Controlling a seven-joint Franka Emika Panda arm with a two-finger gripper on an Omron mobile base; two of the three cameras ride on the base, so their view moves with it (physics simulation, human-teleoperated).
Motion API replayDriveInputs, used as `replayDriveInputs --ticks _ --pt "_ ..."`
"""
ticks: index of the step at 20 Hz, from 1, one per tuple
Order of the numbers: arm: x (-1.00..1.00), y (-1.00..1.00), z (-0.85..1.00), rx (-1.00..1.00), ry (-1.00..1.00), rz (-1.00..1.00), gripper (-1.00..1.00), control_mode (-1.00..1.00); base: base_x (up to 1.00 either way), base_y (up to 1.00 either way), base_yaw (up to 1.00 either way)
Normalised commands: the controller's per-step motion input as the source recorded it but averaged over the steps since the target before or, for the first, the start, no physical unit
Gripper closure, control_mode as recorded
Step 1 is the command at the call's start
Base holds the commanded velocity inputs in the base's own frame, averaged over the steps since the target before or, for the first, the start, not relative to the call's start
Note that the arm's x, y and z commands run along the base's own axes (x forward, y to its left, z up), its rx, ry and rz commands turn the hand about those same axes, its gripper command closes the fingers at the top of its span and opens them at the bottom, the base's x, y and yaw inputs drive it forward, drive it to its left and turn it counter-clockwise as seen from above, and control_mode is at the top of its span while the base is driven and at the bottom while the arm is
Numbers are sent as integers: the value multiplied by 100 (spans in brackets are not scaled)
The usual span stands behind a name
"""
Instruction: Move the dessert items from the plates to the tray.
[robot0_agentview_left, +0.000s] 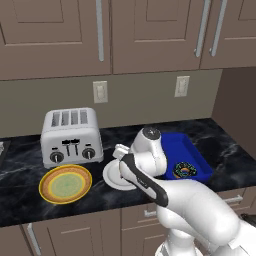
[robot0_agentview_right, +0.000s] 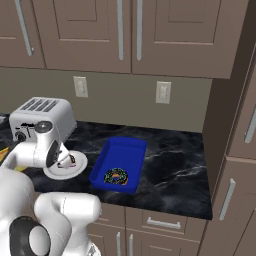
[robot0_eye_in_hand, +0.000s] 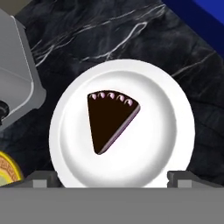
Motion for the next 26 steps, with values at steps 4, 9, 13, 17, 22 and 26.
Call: replayDriveInputs --ticks 4,9,13,17,22,26 --pt "3 9 -7 0 2 0 -100 -100 0 0 0" --pt "0 0 -18 1 0 0 -100 -100 0 0 0" --pt "9 0 -14 2 0 0 -100 -100 0 0 0" --pt "14 0 -16 2 0 0 -100 -100 0 0 0" --pt "18 0 -12 1 0 0 -100 -100 0 0 0" --pt "25 1 -3 0 0 0 -100 -100 0 0 0"
